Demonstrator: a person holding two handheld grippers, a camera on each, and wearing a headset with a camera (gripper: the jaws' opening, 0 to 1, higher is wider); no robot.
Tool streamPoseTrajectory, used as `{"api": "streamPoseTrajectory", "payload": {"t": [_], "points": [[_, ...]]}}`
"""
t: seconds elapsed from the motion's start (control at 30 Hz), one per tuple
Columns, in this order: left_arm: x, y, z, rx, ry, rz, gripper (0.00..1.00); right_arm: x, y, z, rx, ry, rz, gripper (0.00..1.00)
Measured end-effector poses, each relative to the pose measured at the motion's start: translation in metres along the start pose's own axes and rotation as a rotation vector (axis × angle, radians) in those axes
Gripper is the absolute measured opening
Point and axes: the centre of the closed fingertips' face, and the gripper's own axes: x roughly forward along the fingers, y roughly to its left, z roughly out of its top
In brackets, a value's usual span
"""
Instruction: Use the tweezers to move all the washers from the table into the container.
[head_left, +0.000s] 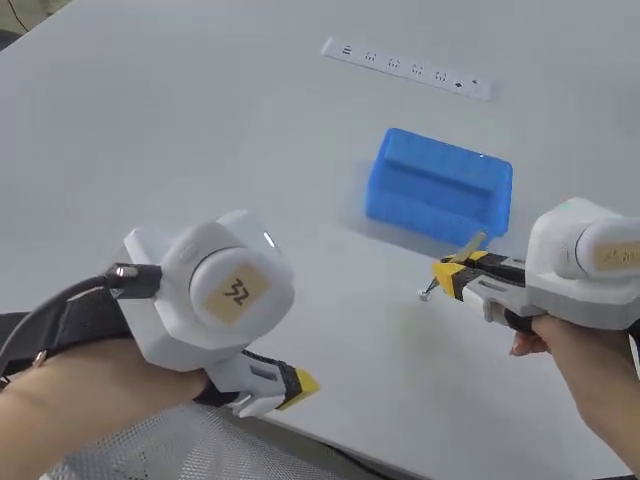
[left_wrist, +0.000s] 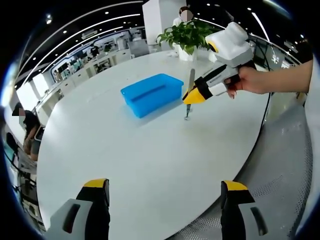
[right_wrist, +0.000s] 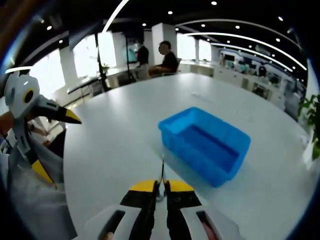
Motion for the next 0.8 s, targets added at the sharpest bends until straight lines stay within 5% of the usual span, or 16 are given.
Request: {"api": "streamPoseTrajectory", "payload": {"t": [0.57,0.8], "points": [[0.000,0.000,-0.002,0.002,0.006,0.000,0.94,0.005,-0.011,-0.006,-0.016,0.001,-0.006,0.03],[0.001,-0.002,-0.002,0.008,0.008,0.000,0.94,0.000,-0.003,-0.006,-0.029,-0.010,-0.017,0.03]]}}
